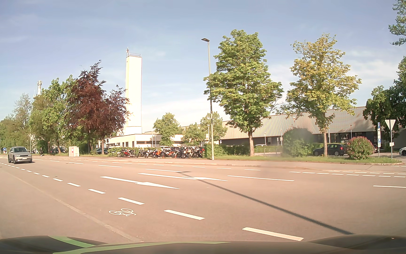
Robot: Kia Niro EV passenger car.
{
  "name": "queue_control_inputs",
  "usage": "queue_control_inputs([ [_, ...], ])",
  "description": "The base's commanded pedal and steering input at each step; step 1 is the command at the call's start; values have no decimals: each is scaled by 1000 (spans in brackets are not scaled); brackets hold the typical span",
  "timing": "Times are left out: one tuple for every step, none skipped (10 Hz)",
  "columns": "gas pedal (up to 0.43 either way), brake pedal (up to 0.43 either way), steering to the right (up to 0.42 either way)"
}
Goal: Follow the waypoints while adhering to traffic rules and regulations
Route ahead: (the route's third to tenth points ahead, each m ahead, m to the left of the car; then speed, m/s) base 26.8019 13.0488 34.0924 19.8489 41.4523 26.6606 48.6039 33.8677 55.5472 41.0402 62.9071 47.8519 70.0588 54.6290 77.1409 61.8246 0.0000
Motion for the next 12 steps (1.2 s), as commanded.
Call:
queue_control_inputs([
  [0,348,349],
  [0,348,349],
  [0,348,349],
  [0,348,349],
  [0,323,349],
  [0,250,349],
  [0,159,349],
  [0,55,349],
  [0,0,347],
  [0,0,343],
  [0,0,342],
  [0,0,338],
])
